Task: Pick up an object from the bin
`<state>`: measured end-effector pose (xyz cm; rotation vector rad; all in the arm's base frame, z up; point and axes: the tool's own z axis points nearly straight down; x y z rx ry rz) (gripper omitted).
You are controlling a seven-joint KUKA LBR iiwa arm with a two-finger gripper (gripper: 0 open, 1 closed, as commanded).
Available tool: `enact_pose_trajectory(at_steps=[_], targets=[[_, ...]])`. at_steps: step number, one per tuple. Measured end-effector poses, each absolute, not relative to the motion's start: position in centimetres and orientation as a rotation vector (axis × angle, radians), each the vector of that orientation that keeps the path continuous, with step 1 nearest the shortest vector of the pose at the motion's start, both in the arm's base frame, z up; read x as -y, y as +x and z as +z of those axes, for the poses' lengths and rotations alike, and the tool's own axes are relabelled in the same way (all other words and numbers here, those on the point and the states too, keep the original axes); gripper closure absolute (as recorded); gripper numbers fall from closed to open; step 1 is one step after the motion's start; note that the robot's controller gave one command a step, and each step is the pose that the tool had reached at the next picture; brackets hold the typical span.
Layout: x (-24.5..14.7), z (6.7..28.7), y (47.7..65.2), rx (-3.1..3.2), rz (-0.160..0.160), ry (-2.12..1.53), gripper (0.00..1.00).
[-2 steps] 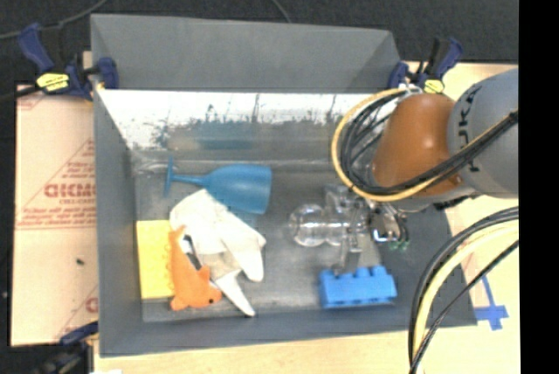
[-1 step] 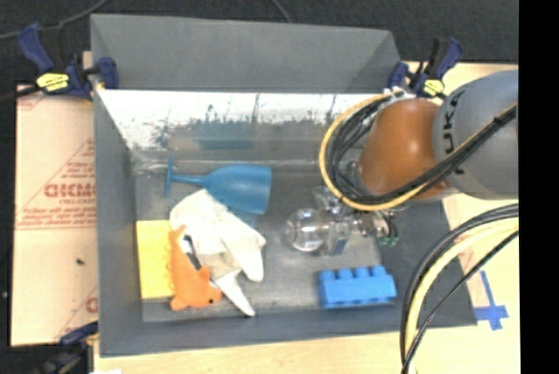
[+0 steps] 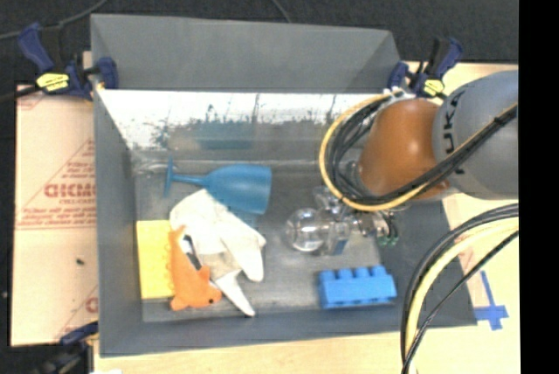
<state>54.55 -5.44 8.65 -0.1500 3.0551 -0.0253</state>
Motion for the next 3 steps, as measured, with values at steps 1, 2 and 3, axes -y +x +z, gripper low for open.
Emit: enact_pose_trajectory(at_steps=[1, 2, 3], targets=[[5.4, 8.7, 54.5, -3.055, -0.025, -0.151, 1.0], [6.4, 9.3, 53.1, -3.107, -0.012, -0.155, 1.0], [4.4, 16.6, 53.1, -3.057, -0.022, -0.143, 1.0]])
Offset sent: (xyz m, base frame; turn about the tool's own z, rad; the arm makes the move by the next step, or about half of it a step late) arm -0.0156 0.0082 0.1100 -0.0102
